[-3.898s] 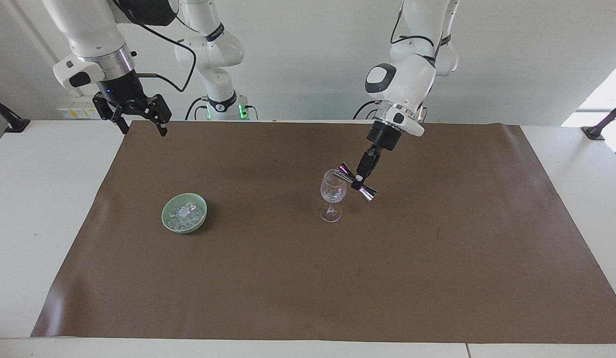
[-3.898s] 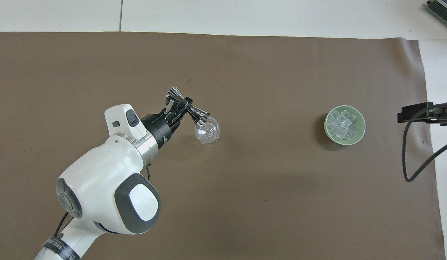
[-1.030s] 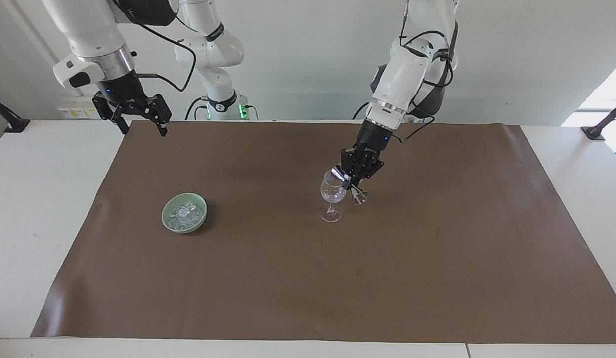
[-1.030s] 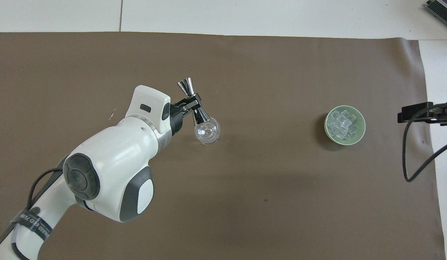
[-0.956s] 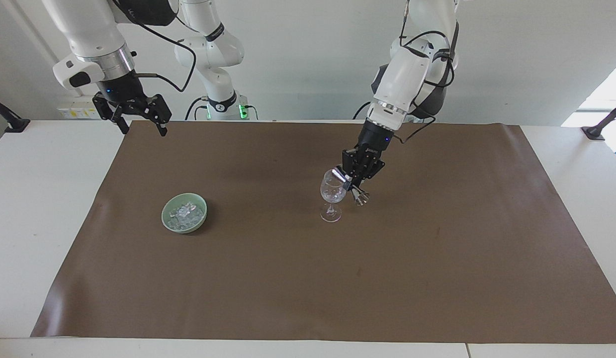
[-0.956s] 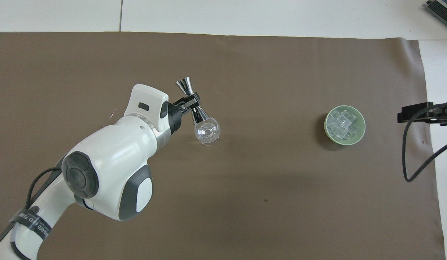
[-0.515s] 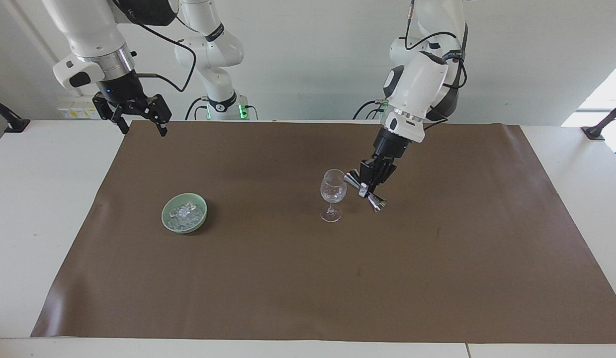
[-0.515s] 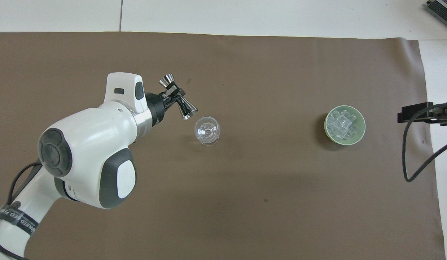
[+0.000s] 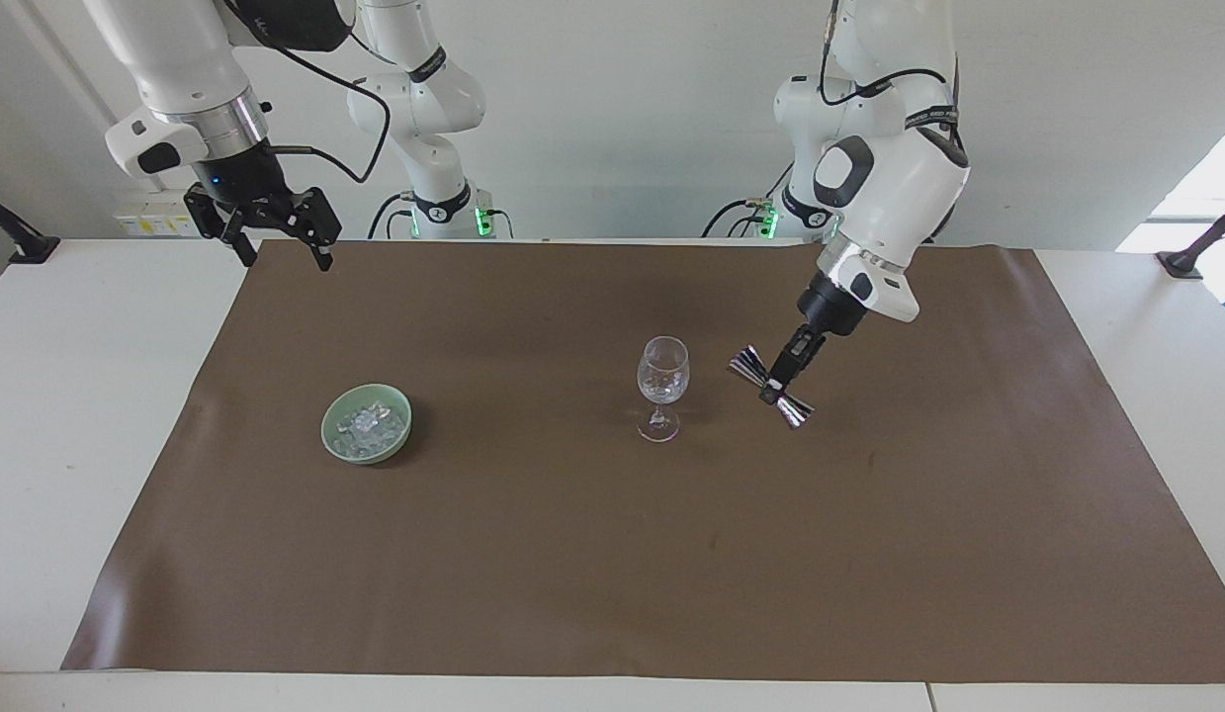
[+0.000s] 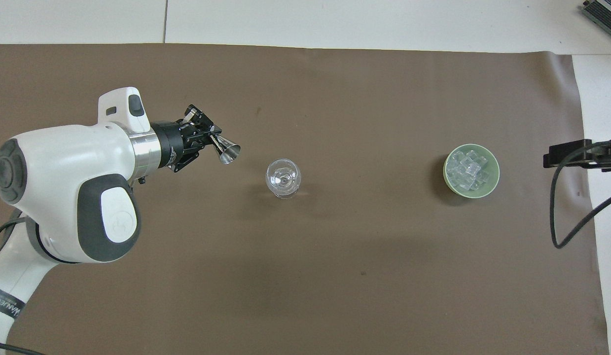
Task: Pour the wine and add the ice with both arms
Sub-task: 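Carry the jigger back toward its starting spot with the left gripper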
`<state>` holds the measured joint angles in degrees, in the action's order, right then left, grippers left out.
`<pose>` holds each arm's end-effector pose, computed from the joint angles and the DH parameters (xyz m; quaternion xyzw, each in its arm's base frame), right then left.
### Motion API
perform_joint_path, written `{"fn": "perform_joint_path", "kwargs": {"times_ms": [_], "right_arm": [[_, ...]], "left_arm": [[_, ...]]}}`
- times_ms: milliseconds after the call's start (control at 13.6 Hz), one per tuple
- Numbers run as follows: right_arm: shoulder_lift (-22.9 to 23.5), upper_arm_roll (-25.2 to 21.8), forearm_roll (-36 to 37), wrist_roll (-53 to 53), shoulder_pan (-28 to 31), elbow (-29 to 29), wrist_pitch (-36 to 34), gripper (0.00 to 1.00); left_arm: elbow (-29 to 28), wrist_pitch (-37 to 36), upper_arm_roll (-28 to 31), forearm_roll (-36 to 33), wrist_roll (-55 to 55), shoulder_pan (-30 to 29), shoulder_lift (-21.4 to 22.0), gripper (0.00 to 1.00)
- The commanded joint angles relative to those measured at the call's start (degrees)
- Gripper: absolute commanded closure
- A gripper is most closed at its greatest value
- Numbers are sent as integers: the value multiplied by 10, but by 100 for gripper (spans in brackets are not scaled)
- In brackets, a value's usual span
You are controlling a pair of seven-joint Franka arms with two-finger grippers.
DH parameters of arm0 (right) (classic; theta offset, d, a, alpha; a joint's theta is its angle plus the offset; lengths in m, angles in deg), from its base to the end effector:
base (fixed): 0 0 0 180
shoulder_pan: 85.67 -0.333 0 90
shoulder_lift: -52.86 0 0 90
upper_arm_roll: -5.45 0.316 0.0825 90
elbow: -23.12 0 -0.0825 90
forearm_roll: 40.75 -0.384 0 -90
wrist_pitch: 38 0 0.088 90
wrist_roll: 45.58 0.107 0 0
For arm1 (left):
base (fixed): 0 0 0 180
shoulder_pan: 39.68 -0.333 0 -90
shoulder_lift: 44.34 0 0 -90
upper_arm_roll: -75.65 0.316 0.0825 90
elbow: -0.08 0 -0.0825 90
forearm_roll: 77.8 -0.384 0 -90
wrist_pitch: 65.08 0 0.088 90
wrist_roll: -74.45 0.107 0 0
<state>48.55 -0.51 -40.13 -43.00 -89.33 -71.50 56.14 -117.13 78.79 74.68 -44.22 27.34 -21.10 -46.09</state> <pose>0.5375 -0.0249 0.6336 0.9986 -0.0423 0.0332 0.0014 0.5596 -0.1940 0.4714 0.8623 0.4083 0.0533 0.2946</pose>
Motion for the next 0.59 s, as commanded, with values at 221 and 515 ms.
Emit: {"fn": "perform_joint_path", "kwargs": {"times_ms": [221, 515], "right_arm": [[-11, 1, -8, -14, 1, -8, -8, 0], [-10, 1, -8, -14, 1, -8, -7, 0]], "left_arm": [[8, -120, -5, 120, -1, -85, 4, 100], [-3, -201, -5, 218, -2, -147, 3, 100]]}}
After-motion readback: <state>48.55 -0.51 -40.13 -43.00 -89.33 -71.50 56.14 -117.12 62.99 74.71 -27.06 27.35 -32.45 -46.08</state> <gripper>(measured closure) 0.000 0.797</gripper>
